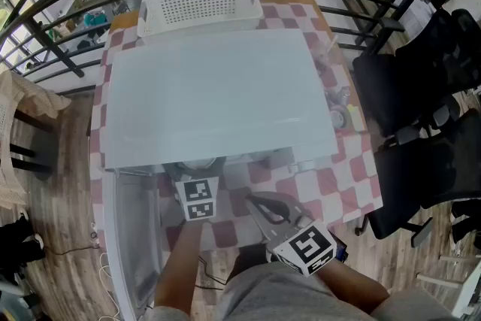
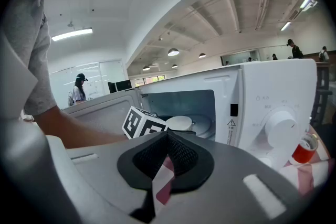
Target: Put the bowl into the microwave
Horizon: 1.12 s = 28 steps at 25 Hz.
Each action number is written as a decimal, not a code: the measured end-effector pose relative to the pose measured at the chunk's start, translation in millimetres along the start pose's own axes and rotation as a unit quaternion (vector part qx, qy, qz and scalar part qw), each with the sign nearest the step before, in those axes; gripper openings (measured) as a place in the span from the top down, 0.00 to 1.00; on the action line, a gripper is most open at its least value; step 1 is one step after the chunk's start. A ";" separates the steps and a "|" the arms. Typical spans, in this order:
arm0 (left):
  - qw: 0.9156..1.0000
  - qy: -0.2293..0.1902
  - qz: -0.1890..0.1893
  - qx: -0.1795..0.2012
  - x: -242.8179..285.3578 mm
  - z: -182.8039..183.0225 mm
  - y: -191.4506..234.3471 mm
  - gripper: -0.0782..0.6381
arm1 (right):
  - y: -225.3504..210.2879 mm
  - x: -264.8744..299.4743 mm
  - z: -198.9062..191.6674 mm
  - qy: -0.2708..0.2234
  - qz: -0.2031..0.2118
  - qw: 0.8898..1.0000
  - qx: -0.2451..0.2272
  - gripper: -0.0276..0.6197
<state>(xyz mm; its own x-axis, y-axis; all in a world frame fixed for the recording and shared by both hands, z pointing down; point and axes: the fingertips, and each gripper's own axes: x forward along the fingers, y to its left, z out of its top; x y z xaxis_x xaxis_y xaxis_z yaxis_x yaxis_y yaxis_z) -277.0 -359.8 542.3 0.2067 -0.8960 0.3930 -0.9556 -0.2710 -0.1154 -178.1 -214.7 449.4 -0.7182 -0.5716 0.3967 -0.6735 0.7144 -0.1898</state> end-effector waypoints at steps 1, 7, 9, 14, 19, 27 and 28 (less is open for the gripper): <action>1.000 -0.001 -0.001 -0.008 -1.9 -0.7 0.9 0.13 | 0.2 -0.4 -0.4 0.000 0.000 1.000 0.000 0.96; 0.999 -0.012 0.002 -0.034 -18.6 0.2 5.6 0.13 | -2.0 -1.6 0.2 0.001 0.005 1.000 -0.003 0.96; 0.999 -0.016 0.005 -0.040 -25.4 1.4 6.5 0.13 | -1.9 -2.5 2.1 0.000 0.006 1.000 -0.006 0.96; 0.998 -0.034 0.020 -0.044 -45.2 10.1 8.0 0.13 | -11.3 -10.4 11.9 -0.015 0.003 1.000 -0.019 0.96; 0.997 -0.049 0.025 -0.046 -78.8 21.9 -7.4 0.13 | -35.7 -36.1 25.2 -0.034 -0.008 0.999 -0.010 0.96; 0.994 -0.080 0.015 -0.077 -142.6 43.0 -53.0 0.22 | -52.2 -82.7 33.1 -0.050 -0.012 0.999 -0.015 0.96; 0.993 -0.083 0.015 -0.077 -150.3 46.0 -60.1 0.24 | -54.3 -88.4 33.7 -0.052 -0.011 0.998 -0.015 0.96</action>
<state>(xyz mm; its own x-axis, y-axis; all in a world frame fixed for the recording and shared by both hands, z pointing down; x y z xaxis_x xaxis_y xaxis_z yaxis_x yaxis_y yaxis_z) -241.0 -225.0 448.2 0.1969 -0.9522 0.2335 -0.9800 -0.1977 0.0201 -84.0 -216.5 394.3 -0.7182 -0.6255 0.3048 -0.6854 0.7116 -0.1546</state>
